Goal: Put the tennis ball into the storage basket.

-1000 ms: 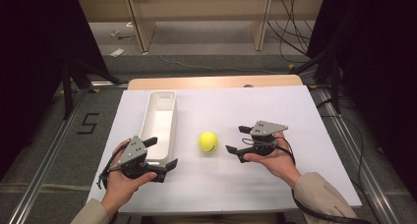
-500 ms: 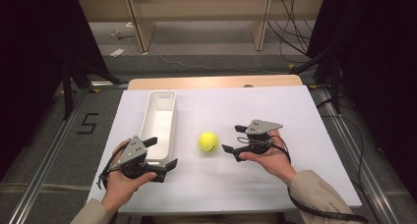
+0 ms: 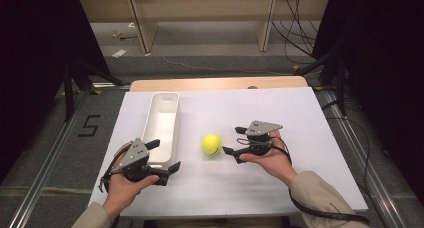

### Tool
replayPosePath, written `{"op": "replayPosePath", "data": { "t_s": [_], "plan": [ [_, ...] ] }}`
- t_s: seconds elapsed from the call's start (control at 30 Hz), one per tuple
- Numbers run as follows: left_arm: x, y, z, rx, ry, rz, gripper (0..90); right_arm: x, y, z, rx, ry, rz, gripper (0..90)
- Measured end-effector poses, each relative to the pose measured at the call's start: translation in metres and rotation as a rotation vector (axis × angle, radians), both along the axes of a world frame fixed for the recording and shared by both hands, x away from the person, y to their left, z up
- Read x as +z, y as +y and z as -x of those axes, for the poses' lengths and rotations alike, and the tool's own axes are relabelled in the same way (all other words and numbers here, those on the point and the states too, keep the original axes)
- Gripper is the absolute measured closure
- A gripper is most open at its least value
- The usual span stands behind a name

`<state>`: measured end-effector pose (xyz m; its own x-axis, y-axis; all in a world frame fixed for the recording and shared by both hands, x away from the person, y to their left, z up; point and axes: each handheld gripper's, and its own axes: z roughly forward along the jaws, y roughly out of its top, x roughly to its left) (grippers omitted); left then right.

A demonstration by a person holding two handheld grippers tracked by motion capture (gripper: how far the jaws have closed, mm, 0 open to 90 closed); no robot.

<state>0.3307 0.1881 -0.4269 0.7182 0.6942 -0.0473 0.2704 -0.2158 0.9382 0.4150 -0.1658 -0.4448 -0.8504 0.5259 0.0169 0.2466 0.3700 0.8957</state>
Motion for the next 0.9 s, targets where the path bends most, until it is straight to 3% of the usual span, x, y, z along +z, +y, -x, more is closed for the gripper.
{"op": "replayPosePath", "data": {
  "t_s": [0.9],
  "plan": [
    [0.000, 0.000, 0.000, 0.000, -0.001, 0.000, 0.0, -0.005, 0.016, -0.010, 0.012, 0.015, 0.019, 14.3]
  ]
}}
